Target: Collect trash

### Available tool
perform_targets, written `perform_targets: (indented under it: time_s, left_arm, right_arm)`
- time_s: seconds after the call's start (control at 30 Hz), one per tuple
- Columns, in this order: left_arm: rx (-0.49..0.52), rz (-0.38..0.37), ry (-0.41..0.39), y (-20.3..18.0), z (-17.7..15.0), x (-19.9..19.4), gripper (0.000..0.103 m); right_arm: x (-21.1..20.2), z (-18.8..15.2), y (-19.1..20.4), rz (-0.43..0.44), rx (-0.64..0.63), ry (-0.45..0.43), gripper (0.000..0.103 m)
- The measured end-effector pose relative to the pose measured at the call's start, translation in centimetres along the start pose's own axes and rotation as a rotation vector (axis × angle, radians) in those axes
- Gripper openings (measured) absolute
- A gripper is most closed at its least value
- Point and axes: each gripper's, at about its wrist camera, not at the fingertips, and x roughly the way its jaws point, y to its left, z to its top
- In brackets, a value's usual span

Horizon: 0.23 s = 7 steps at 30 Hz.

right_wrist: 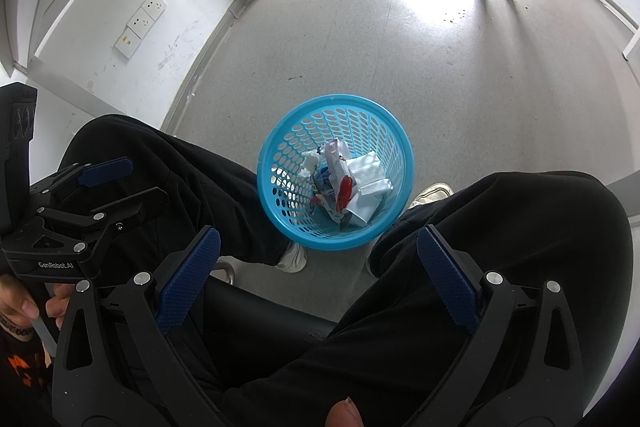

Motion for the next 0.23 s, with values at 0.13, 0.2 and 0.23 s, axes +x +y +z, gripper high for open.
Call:
perform_targets:
  time_s: [0.13,0.2,0.23]
  left_arm:
    - [-0.007,-0.004,0.012,0.26,-0.23,0.23,0.097]
    - [-0.005,-0.002,0.014,0.25,-0.22,0.26,0.097]
    - [-0.006,0.000,0.014,0.30,-0.25,0.26,0.097]
  right_arm:
    - [-0.04,0.11,-0.11,0.001,-0.001,-0.001,0.094]
    - [-0.03,0.06,-0.07,0.001,0.000,-0.001,0.094]
    - [-0.04,0.13,-0.13,0.001,0.001,0.000,0.094]
